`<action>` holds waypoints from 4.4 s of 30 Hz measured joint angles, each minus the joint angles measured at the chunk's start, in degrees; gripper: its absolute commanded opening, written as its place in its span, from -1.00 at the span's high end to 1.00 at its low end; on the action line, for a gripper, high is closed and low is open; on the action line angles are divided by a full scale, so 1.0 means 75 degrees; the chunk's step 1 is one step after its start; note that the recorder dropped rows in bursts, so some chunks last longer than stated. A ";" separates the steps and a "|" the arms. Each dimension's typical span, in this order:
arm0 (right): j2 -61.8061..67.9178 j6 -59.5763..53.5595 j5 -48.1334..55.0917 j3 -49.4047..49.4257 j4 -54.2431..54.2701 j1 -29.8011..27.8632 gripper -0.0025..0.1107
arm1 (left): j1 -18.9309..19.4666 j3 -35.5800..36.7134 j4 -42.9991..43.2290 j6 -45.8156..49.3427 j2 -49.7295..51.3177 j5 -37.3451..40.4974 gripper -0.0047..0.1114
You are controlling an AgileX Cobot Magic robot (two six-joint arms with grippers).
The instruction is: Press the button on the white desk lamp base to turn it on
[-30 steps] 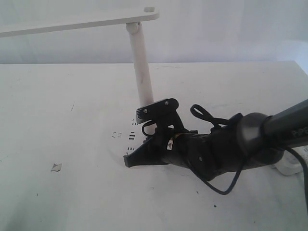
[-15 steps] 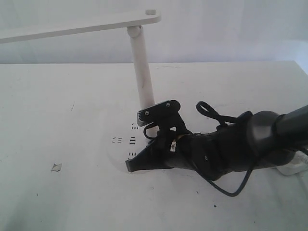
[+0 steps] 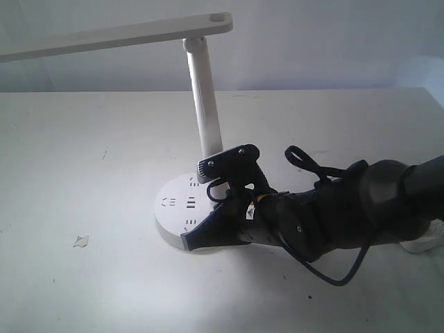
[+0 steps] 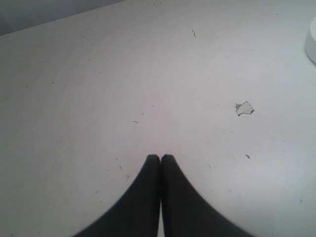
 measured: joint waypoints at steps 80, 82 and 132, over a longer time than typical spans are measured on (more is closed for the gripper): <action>-0.9080 -0.3687 -0.2568 0.6100 0.5479 0.0692 0.96 | 0.0000 0.0000 0.0000 0.0000 0.0000 0.0000 0.92; -0.9177 -0.3687 -0.2568 0.6100 0.5479 0.0692 0.96 | 0.0000 0.0000 0.0000 0.0000 0.0000 0.0000 0.92; -1.3918 -0.3672 -0.1579 0.6100 0.4009 -0.6293 0.96 | 0.0000 0.0000 0.0000 0.0000 0.0000 0.0000 0.92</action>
